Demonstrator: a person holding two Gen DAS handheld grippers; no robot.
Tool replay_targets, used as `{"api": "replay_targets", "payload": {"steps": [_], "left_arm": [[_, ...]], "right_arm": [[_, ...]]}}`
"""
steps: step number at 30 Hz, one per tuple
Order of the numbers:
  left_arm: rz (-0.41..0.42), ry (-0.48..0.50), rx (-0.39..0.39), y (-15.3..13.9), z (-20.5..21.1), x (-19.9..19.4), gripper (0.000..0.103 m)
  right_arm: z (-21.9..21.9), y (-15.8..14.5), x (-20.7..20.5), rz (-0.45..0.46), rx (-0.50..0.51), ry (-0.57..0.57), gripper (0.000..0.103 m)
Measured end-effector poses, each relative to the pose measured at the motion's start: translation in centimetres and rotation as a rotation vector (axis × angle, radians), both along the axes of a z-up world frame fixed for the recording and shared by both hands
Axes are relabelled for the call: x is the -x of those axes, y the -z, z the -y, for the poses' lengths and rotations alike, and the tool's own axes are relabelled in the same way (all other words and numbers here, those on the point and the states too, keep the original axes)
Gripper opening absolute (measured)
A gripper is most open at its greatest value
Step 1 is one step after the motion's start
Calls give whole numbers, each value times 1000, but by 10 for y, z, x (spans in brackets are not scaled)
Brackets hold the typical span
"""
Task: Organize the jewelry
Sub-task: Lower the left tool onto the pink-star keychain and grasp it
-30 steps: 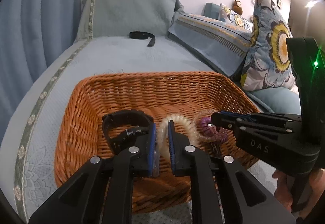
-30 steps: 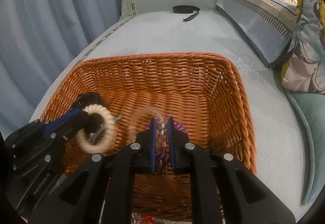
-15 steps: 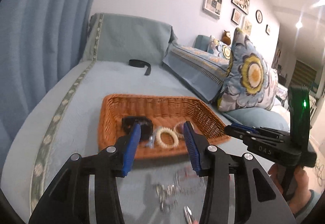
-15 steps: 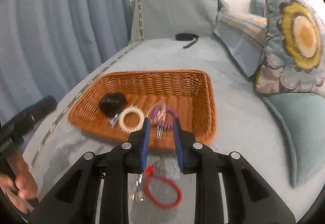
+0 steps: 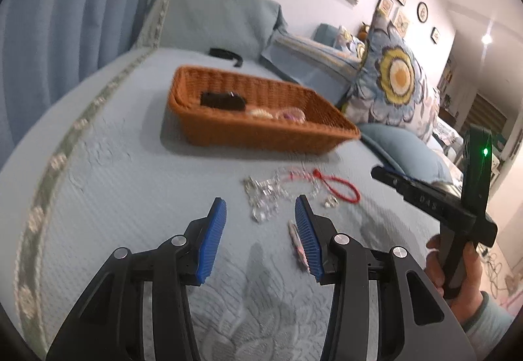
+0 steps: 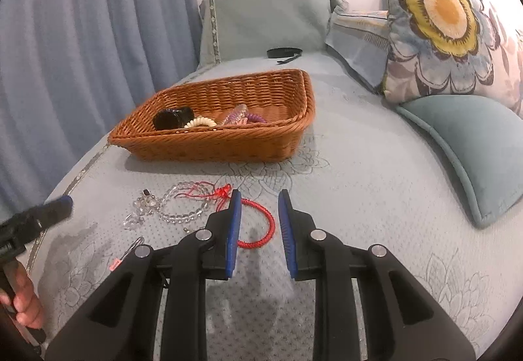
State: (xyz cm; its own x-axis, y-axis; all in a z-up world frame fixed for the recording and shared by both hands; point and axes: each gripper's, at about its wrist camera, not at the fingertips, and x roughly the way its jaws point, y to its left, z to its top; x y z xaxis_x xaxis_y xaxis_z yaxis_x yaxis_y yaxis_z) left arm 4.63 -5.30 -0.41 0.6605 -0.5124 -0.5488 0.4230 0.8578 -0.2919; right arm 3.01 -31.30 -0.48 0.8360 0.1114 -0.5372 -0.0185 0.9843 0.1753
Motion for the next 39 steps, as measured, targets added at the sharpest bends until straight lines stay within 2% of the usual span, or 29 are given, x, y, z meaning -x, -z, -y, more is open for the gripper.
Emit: {"api": "replay_targets", "payload": {"steps": [1,6,13,18,21,25,28,34,39], "left_arm": [[-10,10,-3,4,3,1,44],[-56,83,-64,20,30,7,45],[-72,103,-229,36,68,7,46],[-67,91,-259,37,69,5,45],[-55,78,-280,37,71,5,40],[-59,50,-269,37,65,3,21],[-76,52,-223,36,58,0,21],[-63,49,-240,37,61,4,21],[-70,51,-224,37,58,4,21]], "right_arm": [[0,2,-1,-9,-4,-1,27],[-3,6,-1,-32,-13,-47,28],[-17,10,0,-59,12,-106,28],[-32,14,1,-99,34,-178,28],[-42,18,-3,-154,29,-230,28],[-54,26,-16,-226,70,-230,28],[-57,26,-21,-235,62,-238,28],[-68,27,-36,-241,107,-219,28],[-73,27,-47,-244,123,-211,28]]}}
